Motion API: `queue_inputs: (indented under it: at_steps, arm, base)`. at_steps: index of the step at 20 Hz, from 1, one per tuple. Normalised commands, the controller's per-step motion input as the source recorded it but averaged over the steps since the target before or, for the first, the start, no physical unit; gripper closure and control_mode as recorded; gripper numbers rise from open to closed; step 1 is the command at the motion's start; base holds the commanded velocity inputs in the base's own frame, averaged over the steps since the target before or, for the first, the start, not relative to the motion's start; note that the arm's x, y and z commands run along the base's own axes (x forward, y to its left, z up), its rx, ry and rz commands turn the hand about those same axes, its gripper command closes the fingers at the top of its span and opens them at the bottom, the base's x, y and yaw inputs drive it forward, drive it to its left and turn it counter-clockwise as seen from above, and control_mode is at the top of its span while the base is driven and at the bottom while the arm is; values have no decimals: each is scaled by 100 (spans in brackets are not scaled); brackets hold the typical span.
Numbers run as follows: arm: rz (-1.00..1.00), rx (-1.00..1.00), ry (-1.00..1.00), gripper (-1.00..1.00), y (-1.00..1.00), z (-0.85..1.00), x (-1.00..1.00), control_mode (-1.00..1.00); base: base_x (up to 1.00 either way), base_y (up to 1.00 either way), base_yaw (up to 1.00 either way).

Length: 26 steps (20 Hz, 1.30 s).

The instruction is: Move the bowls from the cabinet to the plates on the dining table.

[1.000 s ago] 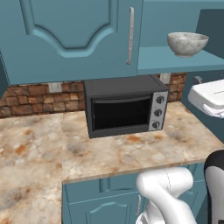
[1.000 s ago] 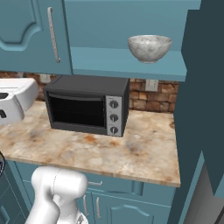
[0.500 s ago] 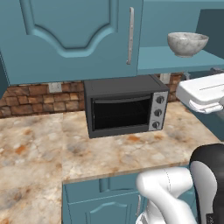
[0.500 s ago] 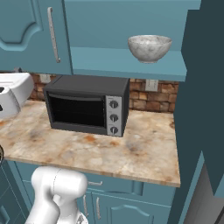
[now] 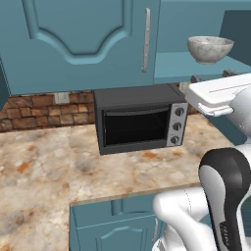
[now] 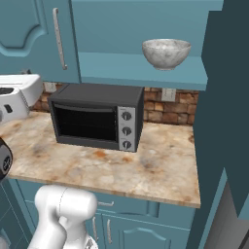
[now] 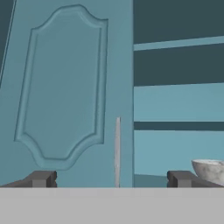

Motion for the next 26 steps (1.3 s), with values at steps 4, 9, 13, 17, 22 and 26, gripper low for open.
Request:
queue_inputs:
  at_steps: [4, 9, 13, 17, 22, 26]
  arm:
    - [0, 0, -1, -100, 12, 0, 25, -100]
    - [-1, 0, -1, -100, 8, -1, 28, -100]
    - [-2, 0, 0, -100, 6, 0, 28, -100]
    - [-3, 0, 0, -100, 5, 0, 26, -100]
    - [-4, 0, 0, -100, 5, 0, 23, -100]
    - [-3, 0, -1, -100, 11, -2, 21, -100]
  base:
    - [0, 0, 0]
    - [0, 0, 0]
    - [0, 0, 0]
    - [0, 0, 0]
    - [0, 0, 0]
    - [0, 0, 0]
